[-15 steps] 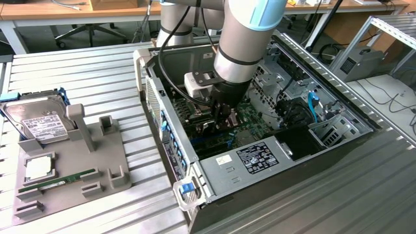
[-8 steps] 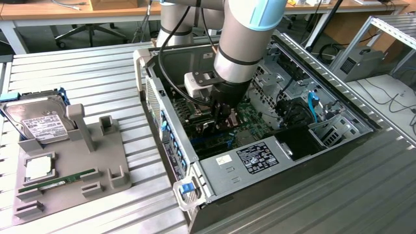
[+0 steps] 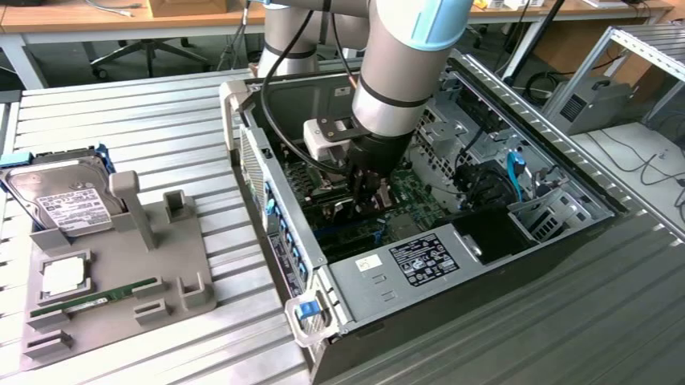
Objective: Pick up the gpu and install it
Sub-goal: 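Insert the gpu into the slot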
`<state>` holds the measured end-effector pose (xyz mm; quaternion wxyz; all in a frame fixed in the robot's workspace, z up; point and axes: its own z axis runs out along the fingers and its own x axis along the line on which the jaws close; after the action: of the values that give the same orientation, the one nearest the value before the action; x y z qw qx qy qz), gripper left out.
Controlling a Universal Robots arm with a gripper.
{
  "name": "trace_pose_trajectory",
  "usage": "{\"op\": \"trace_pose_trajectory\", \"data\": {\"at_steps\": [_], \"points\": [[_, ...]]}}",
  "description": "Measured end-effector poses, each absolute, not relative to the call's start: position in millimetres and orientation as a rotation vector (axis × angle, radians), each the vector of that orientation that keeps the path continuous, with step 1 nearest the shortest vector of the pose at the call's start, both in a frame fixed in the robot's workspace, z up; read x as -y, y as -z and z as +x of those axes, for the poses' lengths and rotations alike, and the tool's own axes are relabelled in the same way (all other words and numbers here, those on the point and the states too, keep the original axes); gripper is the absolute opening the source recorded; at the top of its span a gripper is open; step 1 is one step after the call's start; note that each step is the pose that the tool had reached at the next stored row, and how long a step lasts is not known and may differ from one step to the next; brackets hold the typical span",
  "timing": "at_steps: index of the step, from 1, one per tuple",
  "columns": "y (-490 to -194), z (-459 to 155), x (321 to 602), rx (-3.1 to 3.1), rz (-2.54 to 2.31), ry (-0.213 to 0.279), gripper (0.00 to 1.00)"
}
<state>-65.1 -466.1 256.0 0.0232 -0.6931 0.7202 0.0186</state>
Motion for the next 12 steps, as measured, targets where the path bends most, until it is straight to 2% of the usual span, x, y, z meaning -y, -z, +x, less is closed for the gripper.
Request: {"op": "trace_pose_trajectory", "data": {"at_steps": [12], "points": [[-256.0,-65.1,466.2,-2.209,-2.168,-0.058,0.27]]}}
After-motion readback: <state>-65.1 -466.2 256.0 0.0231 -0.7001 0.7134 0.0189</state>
